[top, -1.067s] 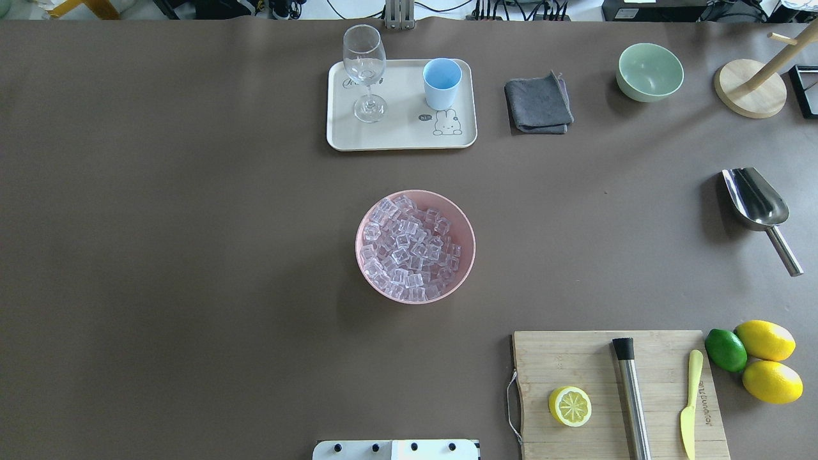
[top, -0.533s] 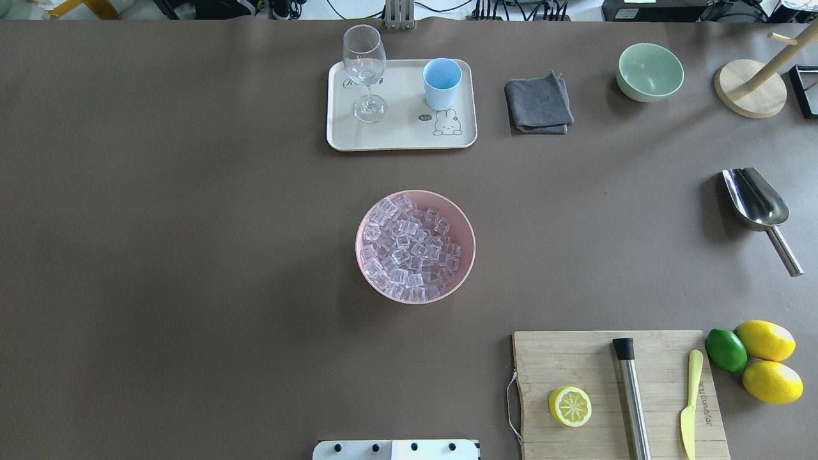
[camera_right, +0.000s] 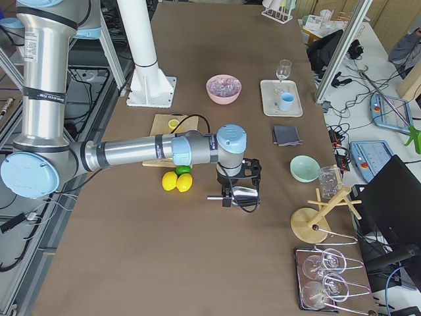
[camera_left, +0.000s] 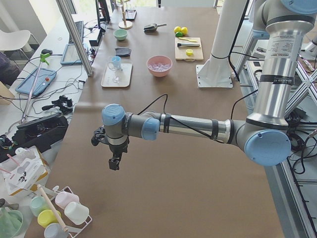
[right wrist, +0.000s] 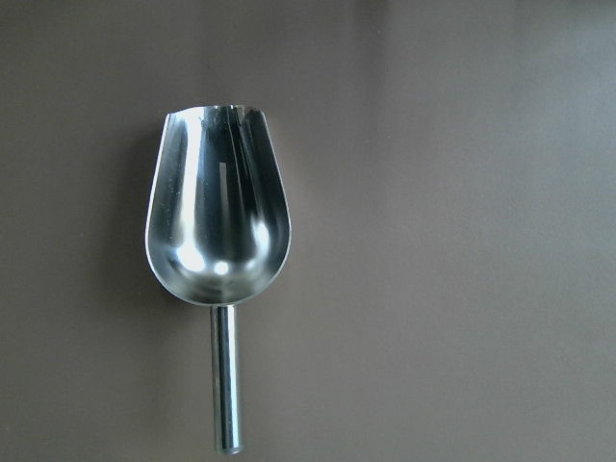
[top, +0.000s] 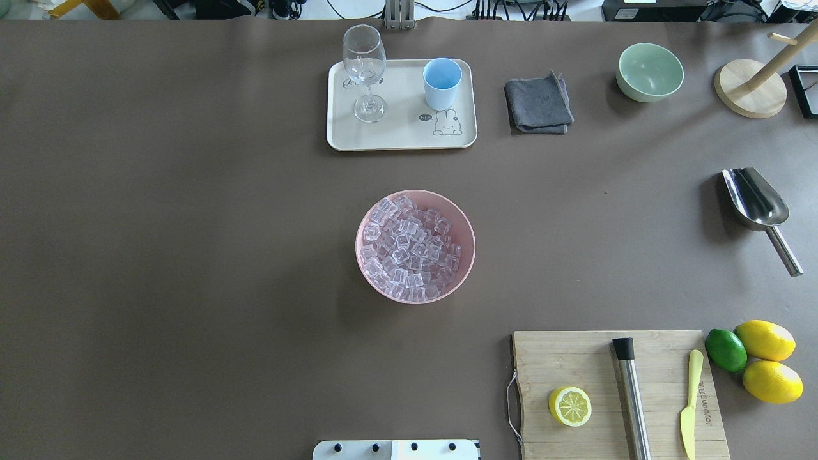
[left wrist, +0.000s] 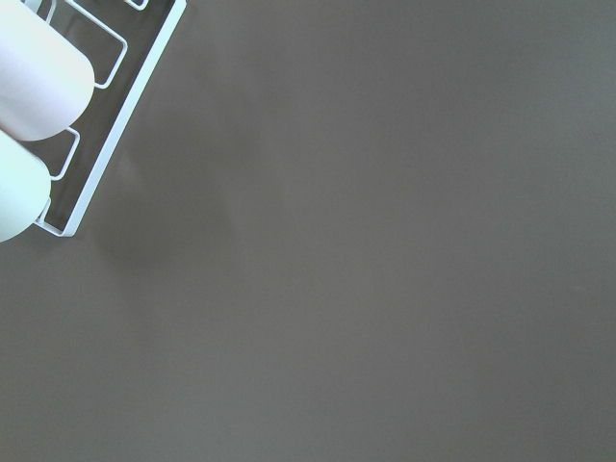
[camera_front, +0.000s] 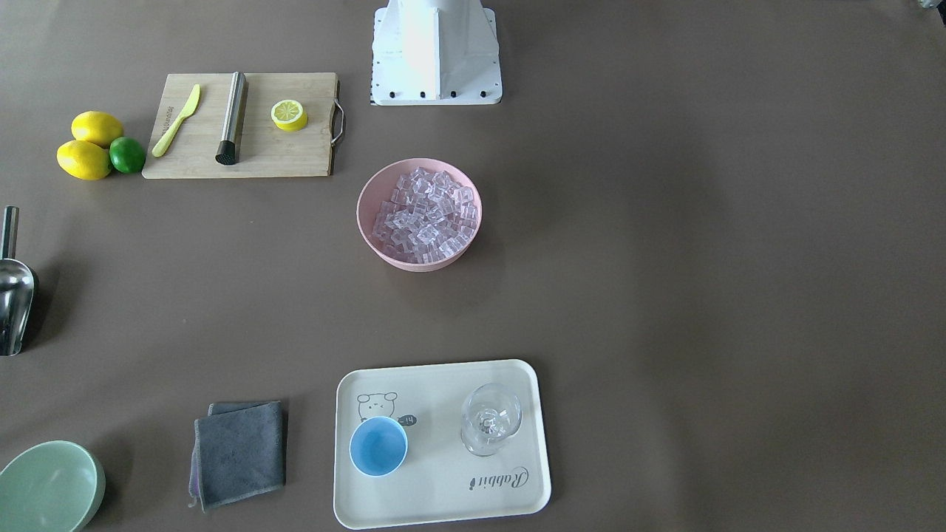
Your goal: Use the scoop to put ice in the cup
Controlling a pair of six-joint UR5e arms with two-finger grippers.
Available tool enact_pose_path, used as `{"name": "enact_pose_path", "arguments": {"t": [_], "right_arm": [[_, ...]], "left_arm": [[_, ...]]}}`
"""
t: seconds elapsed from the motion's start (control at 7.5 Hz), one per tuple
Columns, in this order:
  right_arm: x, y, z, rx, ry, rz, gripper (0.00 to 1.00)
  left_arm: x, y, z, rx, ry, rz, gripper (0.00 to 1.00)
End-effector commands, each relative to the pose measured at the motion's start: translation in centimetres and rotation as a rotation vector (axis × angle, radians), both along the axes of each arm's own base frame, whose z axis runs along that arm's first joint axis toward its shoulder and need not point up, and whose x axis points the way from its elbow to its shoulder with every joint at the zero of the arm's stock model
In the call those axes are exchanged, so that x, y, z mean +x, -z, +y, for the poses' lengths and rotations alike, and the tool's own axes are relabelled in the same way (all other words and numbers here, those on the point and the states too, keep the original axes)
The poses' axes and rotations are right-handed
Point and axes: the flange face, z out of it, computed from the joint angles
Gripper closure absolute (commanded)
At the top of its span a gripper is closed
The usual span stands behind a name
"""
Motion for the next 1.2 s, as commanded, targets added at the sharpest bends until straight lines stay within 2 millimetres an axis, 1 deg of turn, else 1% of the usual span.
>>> {"name": "enact_pose_path", "arguments": {"t": [0.0,0.13,0.27,0.4,0.53,0.67,0.8,0.93,1.07], "right_arm": [[-2.7,1.2,0.0,-0.045,-0.079,-0.015,0.01],[-3.2,0.4,0.6,0.018,-0.067,-0.029,0.01],[-3.8,-1.7,2.0,0.054,-0.075,-0.044,0.01],[-5.1,-3.3,2.5,0.071,-0.125,-0.071,0.01],[-7.4,-4.6,3.7,0.101,-0.179,-0.068,0.01],[-9.2,-5.0,4.1,0.103,-0.178,-0.076,0.01],[-10.9,-5.0,4.1,0.108,-0.163,-0.054,0.01],[-12.8,-5.2,4.3,0.113,-0.148,-0.025,0.01],[-13.8,-5.2,4.5,0.118,-0.125,-0.024,0.01]], "left_arm": [[0.2,1.0,-0.4,0.04,-0.025,0.004,0.01],[0.4,2.9,-0.7,0.116,-0.039,0.009,0.01],[2.1,5.4,-0.7,0.21,-0.069,0.025,0.01],[4.6,7.2,-0.6,0.25,-0.118,0.06,0.01],[6.9,8.6,-0.2,0.278,-0.163,0.069,0.01],[10.4,9.1,0.2,0.287,-0.225,0.08,0.01],[15.9,10.6,1.2,0.331,-0.339,0.098,0.01],[18.6,12.3,2.1,0.383,-0.414,0.109,0.01],[20.7,13.9,2.6,0.418,-0.455,0.125,0.01]]}}
